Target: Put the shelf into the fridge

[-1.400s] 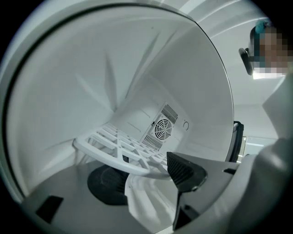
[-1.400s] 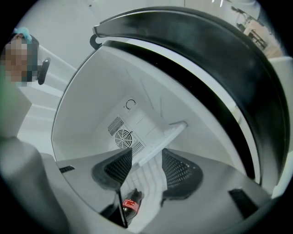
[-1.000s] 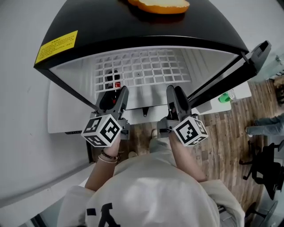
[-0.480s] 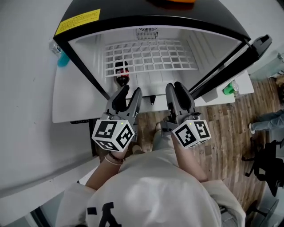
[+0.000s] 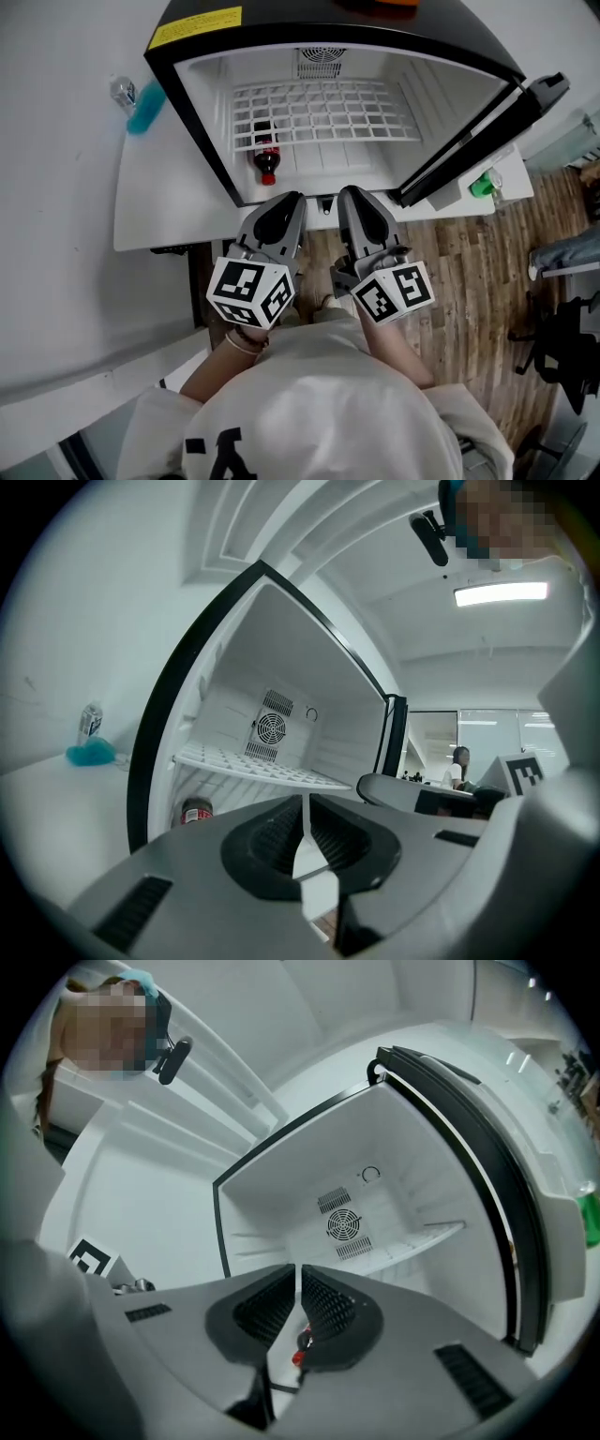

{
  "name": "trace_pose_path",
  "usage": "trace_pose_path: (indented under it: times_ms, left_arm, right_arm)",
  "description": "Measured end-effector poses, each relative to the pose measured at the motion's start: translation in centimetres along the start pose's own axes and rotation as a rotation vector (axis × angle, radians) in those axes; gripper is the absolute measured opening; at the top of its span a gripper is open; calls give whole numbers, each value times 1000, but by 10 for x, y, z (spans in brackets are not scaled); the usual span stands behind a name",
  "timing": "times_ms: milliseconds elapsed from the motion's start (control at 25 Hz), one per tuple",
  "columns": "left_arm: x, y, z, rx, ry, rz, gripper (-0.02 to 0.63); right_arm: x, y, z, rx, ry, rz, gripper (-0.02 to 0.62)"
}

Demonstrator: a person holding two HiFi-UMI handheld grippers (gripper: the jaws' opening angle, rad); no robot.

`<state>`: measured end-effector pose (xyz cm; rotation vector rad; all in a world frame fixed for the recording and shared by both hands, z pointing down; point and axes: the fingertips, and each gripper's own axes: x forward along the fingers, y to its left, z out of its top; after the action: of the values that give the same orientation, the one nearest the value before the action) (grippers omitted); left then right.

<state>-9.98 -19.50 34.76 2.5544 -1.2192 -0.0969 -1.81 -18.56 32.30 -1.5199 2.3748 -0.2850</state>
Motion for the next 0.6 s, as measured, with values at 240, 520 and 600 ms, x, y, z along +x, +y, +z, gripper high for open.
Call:
trace_pose_path:
  times_ms: [240, 520, 600]
  left_arm:
    - [-5, -7, -10, 3, 20, -21, 6]
    - [-14, -22, -3, 33, 2, -8, 6]
    - [-16, -26, -3, 39, -3, 5, 6]
  right_arm:
    - [-7, 11, -14, -22, 39, 29, 34]
    - [-14, 15, 0, -16, 8, 64, 32]
    - [-21, 15, -1, -24, 19, 65, 32]
